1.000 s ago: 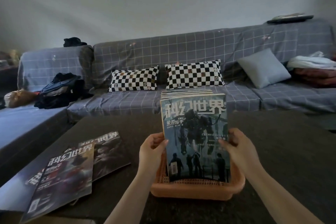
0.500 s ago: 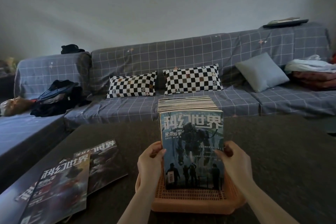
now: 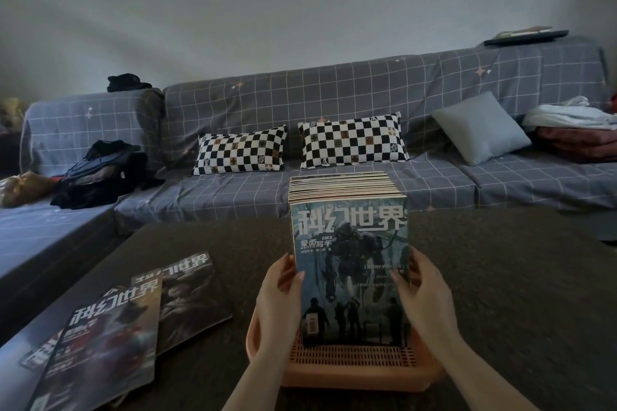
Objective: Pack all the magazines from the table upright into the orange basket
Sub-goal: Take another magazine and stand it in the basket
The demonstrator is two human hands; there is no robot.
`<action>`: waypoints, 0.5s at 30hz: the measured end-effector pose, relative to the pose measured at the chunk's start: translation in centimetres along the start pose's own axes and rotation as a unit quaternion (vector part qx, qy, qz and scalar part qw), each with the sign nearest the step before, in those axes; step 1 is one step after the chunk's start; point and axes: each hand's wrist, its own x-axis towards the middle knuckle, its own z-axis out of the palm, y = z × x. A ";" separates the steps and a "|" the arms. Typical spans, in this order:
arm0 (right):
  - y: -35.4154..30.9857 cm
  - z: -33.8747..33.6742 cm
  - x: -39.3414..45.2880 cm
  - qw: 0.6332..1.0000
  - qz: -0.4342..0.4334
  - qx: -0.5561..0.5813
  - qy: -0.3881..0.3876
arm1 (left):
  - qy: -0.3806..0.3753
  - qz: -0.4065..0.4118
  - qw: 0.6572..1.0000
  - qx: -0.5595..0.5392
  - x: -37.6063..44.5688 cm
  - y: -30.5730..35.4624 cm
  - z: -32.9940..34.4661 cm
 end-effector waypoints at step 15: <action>0.8 0.3 0.3 0.998 -0.005 -0.004 -0.058 | -0.027 0.037 0.994 0.101 -0.5 0.0 -0.1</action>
